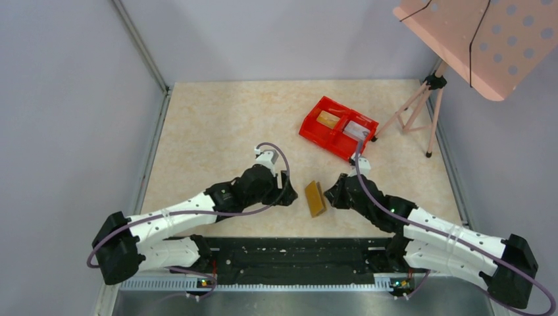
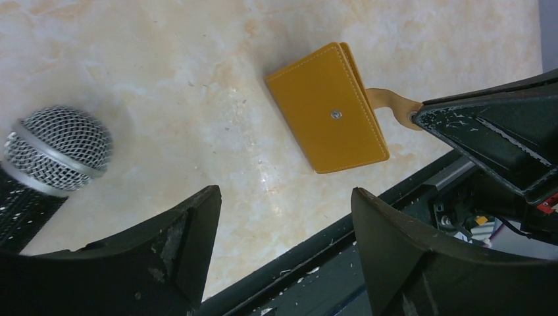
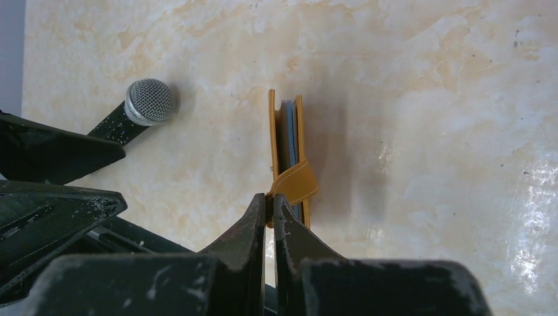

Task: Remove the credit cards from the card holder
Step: Open the card holder at the center of the board.

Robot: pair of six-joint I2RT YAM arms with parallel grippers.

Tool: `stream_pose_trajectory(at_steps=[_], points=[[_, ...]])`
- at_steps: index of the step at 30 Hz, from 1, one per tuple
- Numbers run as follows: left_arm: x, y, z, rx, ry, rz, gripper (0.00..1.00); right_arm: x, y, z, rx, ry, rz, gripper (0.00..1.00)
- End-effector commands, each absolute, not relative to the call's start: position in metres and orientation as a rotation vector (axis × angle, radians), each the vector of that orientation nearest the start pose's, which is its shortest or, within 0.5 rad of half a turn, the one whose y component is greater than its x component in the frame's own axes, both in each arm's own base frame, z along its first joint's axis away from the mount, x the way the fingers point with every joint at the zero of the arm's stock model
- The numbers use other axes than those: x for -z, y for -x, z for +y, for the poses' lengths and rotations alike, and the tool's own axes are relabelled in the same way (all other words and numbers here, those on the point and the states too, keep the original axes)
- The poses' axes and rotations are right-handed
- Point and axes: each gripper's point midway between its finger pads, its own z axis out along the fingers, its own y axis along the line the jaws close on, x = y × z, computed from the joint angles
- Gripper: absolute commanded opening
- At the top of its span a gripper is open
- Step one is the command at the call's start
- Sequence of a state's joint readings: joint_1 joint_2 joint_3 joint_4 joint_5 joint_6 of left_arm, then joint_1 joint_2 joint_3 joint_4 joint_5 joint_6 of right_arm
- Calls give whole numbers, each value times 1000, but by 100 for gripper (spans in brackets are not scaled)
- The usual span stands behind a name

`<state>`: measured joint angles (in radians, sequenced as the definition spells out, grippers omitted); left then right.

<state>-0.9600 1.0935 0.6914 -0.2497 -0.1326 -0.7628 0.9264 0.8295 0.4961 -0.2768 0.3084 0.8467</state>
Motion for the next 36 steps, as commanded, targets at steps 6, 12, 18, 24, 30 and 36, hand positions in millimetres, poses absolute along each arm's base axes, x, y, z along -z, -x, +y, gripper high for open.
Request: stream_pose_trajectory(at_steps=[6,12,18,24,30,36], points=[[-151,-205,-331,934,-177,2298,79,-131,-188,218,-785,-127,2171,0],[-130,-223,-348,796,-215,2397,79,-134,-186,216,-800,-129,2157,0],[-114,-234,-364,768,-239,2445,79,-137,-185,214,-811,-126,2144,0],[-98,-232,-360,711,-251,2509,60,-134,-185,208,-786,-145,2143,0],[-95,-227,-338,649,-249,2508,31,-131,-188,182,-656,-209,2141,0],[-85,-216,-333,675,-259,2527,19,-111,-188,149,-504,-283,2171,0]])
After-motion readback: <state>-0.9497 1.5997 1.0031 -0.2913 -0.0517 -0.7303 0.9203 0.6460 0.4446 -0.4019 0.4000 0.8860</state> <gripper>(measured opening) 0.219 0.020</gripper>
